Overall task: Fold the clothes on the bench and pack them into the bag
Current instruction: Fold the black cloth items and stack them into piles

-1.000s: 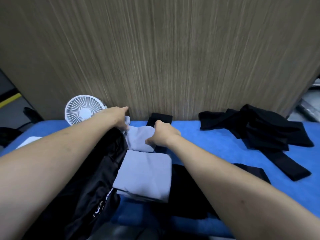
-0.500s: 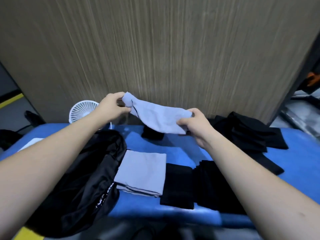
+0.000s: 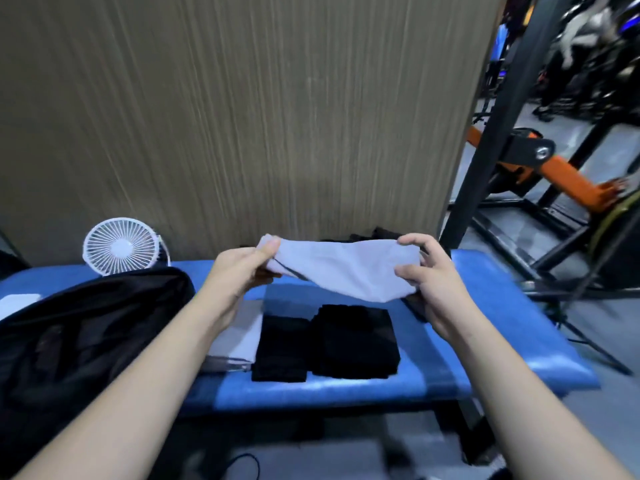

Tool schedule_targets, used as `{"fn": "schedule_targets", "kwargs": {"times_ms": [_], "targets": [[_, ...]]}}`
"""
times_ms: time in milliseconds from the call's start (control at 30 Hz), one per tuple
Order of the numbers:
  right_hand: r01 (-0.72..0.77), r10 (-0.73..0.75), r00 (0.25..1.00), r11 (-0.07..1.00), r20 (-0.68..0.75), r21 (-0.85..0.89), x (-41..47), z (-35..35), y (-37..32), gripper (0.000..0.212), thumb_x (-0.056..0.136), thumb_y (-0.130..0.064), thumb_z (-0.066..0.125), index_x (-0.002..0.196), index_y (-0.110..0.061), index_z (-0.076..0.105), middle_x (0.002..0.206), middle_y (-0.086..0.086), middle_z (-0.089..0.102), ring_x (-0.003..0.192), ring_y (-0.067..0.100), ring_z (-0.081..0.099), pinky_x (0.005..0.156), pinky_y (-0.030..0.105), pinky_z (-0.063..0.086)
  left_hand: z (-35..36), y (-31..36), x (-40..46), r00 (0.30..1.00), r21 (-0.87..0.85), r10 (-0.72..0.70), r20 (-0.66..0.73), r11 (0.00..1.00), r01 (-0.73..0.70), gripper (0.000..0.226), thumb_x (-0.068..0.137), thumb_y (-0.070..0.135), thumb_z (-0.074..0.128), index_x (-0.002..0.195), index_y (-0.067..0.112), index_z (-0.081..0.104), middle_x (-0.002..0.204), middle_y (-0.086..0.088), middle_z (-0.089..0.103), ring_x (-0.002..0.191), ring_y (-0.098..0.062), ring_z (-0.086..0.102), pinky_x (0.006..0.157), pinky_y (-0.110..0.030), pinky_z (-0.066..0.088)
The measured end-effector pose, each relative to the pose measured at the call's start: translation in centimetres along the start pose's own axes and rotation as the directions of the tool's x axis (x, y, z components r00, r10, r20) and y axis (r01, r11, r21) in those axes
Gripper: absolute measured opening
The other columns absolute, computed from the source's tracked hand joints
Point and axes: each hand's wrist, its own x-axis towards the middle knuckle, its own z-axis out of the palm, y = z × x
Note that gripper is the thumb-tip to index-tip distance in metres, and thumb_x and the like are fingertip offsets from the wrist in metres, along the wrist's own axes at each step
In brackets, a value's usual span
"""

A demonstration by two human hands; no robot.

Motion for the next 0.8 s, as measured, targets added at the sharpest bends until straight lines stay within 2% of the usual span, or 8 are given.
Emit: {"fn": "schedule_targets", "kwargs": {"times_ms": [100, 167, 233, 333, 433, 533, 667, 800], "targets": [[-0.036, 0.037, 0.999, 0.998, 0.002, -0.05, -1.2, -1.6, 0.7, 0.04, 0.083, 0.012, 0.051, 0.106, -0.02, 0.061, 0.077, -0.002, 0.05, 0.058, 0.014, 0.041, 0.045, 0.02, 0.033, 2.4, -1.6, -1.6, 0.999, 0.061, -0.003, -0.034, 0.998, 0.005, 0.01, 0.089, 0.008, 0.067, 0.083, 0.004, 0.06, 0.074, -0.013, 0.065, 0.073, -0.024, 0.06, 0.057, -0.021, 0.051], [-0.092, 0.093, 0.996, 0.99, -0.005, -0.108, -1.3, -2.7, 1.4, 0.04, 0.082, 0.01, 0.051, 0.105, -0.022, 0.061, 0.084, 0.0, 0.052, 0.068, 0.02, 0.043, 0.051, 0.026, 0.034, 3.3, -2.9, -2.4, 1.0, 0.077, 0.004, -0.027, 0.997, -0.002, 0.022, 0.085, -0.004, 0.065, 0.089, 0.009, 0.048, 0.068, -0.008, 0.06, 0.062, -0.02, 0.054, 0.049, -0.02, 0.047], [-0.142, 0.14, 0.99, 0.975, -0.023, -0.17, -1.2, -3.7, 2.0, 0.041, 0.081, 0.008, 0.052, 0.103, -0.025, 0.061, 0.09, 0.003, 0.051, 0.072, 0.021, 0.045, 0.054, 0.029, 0.035, 3.5, -4.2, -3.1, 1.0, 0.096, -0.01, 0.024, 0.995, 0.007, 0.037, 0.083, -0.008, 0.065, 0.105, 0.017, 0.049, 0.069, -0.004, 0.064, 0.06, -0.019, 0.053, 0.056, -0.026, 0.048], [-0.187, 0.184, 0.982, 0.942, -0.037, -0.278, -0.9, -5.1, 2.8, 0.041, 0.079, 0.007, 0.051, 0.1, -0.026, 0.061, 0.082, 0.006, 0.046, 0.062, 0.02, 0.041, 0.053, 0.03, 0.033, 4.0, -5.5, -3.7, 0.989, 0.222, -0.015, 0.15, 0.975, -0.019, 0.071, 0.081, -0.006, 0.065, 0.124, 0.05, 0.054, 0.075, -0.004, 0.058, 0.066, -0.019, 0.046, 0.068, -0.031, 0.044], [-0.221, 0.227, 0.974, 0.906, -0.027, -0.361, -0.8, -6.0, 3.5, 0.041, 0.079, 0.011, 0.05, 0.101, -0.022, 0.058, 0.074, 0.006, 0.043, 0.053, 0.018, 0.036, 0.047, 0.027, 0.029, 4.7, -6.4, -3.6, 0.986, 0.362, -0.019, 0.165, 0.931, -0.043, 0.059, 0.081, -0.003, 0.065, 0.12, 0.042, 0.065, 0.089, 0.016, 0.068, 0.068, -0.01, 0.047, 0.067, -0.022, 0.043], [-0.25, 0.25, 0.967, 0.876, -0.054, -0.413, -0.9, -6.5, 3.8, 0.042, 0.079, 0.012, 0.05, 0.105, -0.019, 0.059, 0.079, 0.006, 0.048, 0.05, 0.019, 0.036, 0.045, 0.026, 0.03, 5.5, -6.9, -3.8, 0.986, 0.482, -0.074, 0.149, 0.876, -0.007, 0.04, 0.083, 0.011, 0.07, 0.112, 0.038, 0.069, 0.078, 0.016, 0.059, 0.069, -0.007, 0.051, 0.065, -0.016, 0.039], [-0.235, 0.212, 0.972, 0.899, -0.102, -0.37, -1.1, -6.5, 3.4, 0.039, 0.081, 0.009, 0.051, 0.104, -0.021, 0.06, 0.082, 0.006, 0.052, 0.052, 0.018, 0.038, 0.044, 0.024, 0.032, 5.7, -7.2, -3.7, 0.985, 0.481, -0.038, 0.166, 0.875, -0.047, 0.038, 0.083, 0.013, 0.073, 0.116, 0.032, 0.066, 0.123, 0.023, 0.061, 0.117, 0.005, 0.051, 0.09, -0.006, 0.033], [-0.14, 0.131, 0.99, 0.956, -0.055, -0.259, -1.9, -4.7, 2.2, 0.042, 0.085, 0.006, 0.053, 0.108, -0.027, 0.062, 0.086, 0.004, 0.05, 0.064, 0.019, 0.041, 0.046, 0.023, 0.036, 5.5, -7.5, -3.7, 0.988, 0.47, -0.027, 0.15, 0.882, -0.047, 0.047, 0.08, 0.015, 0.076, 0.118, 0.035, 0.058, 0.123, 0.024, 0.057, 0.105, 0.012, 0.054, 0.079, 0.001, 0.037]]}}
